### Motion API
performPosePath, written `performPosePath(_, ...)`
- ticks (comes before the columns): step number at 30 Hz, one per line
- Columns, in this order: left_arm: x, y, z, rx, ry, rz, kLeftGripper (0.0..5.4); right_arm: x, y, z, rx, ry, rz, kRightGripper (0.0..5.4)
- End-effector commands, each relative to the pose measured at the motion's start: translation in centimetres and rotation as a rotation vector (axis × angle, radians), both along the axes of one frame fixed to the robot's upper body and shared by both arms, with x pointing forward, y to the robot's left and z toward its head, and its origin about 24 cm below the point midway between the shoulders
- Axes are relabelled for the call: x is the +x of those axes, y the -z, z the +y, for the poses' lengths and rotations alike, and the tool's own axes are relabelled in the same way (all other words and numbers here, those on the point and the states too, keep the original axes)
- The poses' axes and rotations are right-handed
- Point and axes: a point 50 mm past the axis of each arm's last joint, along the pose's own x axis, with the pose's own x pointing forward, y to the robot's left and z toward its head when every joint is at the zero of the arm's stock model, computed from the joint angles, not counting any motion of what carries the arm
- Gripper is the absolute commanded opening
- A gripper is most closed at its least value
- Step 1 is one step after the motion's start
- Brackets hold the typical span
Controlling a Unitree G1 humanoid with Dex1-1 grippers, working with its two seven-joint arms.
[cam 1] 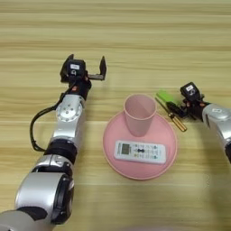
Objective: Move the objects on the table
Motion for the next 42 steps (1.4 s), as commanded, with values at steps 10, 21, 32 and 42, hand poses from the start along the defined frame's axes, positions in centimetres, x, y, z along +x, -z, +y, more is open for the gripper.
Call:
performPosePath(10,0.1,-0.2,-0.2,0.007,0.005,-0.008,5.40,0.1,0.6,0.5,-0.073,-0.073,0.046,1.91)
performPosePath(21,0.1,-0.2,-0.2,0.008,0.005,-0.007,5.40,-0.1,0.6,0.7,-0.061,-0.103,0.043,1.41)
performPosePath(32,0.2,-0.2,-0.2,0.009,0.004,-0.001,5.40,0.3,-2.3,1.2,-0.016,-0.159,-0.149,1.40)
performPosePath(42,0.3,-0.1,-0.3,0.009,0.005,0.000,5.40,-0.3,-6.2,1.7,0.035,-0.226,-0.342,1.40)
